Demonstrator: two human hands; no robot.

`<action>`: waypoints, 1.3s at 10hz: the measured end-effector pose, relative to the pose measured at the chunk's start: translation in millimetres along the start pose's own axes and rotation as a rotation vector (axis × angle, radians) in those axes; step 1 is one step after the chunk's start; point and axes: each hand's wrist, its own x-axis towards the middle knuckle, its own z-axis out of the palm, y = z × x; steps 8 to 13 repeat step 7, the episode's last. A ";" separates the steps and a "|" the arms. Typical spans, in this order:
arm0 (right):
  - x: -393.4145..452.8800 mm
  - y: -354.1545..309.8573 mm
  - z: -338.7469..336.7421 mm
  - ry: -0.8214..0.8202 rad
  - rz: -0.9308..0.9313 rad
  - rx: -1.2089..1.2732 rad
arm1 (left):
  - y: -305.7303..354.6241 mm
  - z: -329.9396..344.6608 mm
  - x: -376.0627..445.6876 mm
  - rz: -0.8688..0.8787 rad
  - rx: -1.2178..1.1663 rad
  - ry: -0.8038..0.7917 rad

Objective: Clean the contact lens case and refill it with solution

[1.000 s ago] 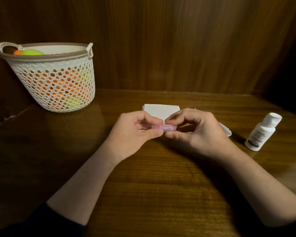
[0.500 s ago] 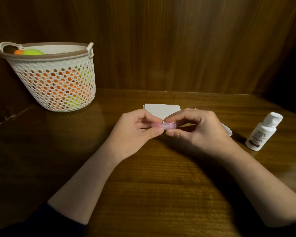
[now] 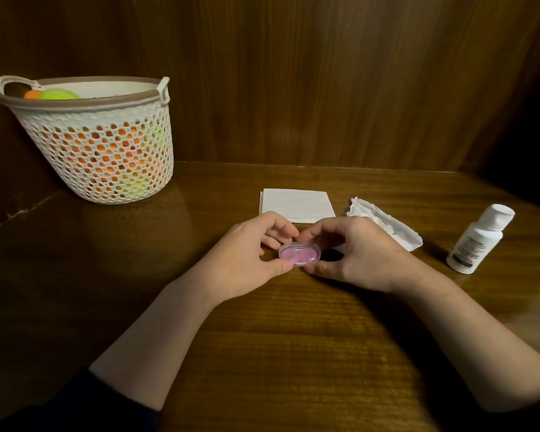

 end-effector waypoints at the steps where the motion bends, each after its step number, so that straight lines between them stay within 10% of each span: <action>1: 1.1 3.6 1.2 -0.016 0.016 -0.008 | -1.1 0.3 1.1 0.006 0.018 -0.006; 3: 1.5 3.6 1.0 -0.057 0.065 -0.029 | -2.5 1.8 0.0 0.028 0.054 -0.010; 6: -48.5 -40.2 -9.3 0.473 0.056 0.126 | 19.9 1.2 -37.6 0.013 0.097 0.315; 13: -100.7 -60.2 -6.3 0.496 0.048 0.271 | 36.5 9.0 -82.3 0.112 0.017 0.320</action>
